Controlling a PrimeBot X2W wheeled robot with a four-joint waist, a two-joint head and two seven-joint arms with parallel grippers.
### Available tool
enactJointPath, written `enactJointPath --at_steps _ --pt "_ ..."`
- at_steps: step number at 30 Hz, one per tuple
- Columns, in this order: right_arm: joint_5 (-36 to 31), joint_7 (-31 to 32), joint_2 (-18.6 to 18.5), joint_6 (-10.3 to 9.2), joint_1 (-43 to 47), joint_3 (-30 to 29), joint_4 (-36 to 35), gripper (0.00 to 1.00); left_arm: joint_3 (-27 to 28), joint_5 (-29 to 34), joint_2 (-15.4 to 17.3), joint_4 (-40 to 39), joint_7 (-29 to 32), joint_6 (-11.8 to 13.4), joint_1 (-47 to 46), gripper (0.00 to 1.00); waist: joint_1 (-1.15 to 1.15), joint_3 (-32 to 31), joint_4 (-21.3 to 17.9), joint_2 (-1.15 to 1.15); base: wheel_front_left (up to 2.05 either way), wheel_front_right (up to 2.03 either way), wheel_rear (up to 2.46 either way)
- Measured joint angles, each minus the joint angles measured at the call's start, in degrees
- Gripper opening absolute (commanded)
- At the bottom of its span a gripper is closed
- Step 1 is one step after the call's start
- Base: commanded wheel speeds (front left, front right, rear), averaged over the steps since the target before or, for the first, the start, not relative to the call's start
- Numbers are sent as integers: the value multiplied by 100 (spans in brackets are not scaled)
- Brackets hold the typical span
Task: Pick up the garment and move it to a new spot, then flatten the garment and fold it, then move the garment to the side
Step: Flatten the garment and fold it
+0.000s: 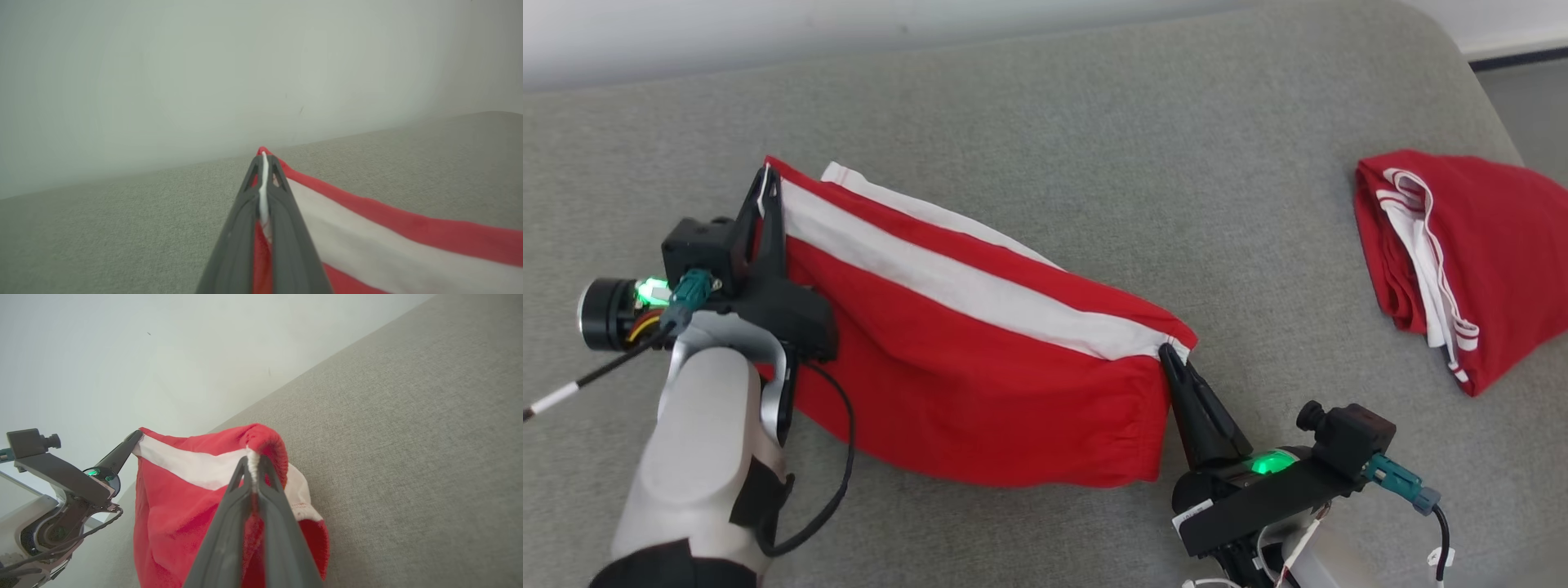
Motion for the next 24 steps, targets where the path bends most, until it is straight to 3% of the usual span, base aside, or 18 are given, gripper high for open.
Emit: enactJointPath --at_steps 20,21,22,23,24 --pt "-341 0 287 0 -210 -261 74 0 -345 308 330 1277 0 345 -948 0 -2 554 -465 0 0 0 0" --pt "-385 0 314 0 -220 -298 71 25 -366 309 341 1284 0 363 -951 0 -2 565 -470 0 0 0 0" --pt "-454 0 333 0 -222 -344 81 43 -383 310 343 1278 0 377 -951 0 -2 571 -472 0 0 0 0" --pt "-660 0 361 0 -219 -438 121 93 -413 310 343 1241 0 407 -952 27 -2 571 -464 -1 0 0 0" --pt "-755 0 372 0 -216 -472 142 100 -426 310 343 1217 0 436 -950 100 -2 567 -458 0 0 0 0"
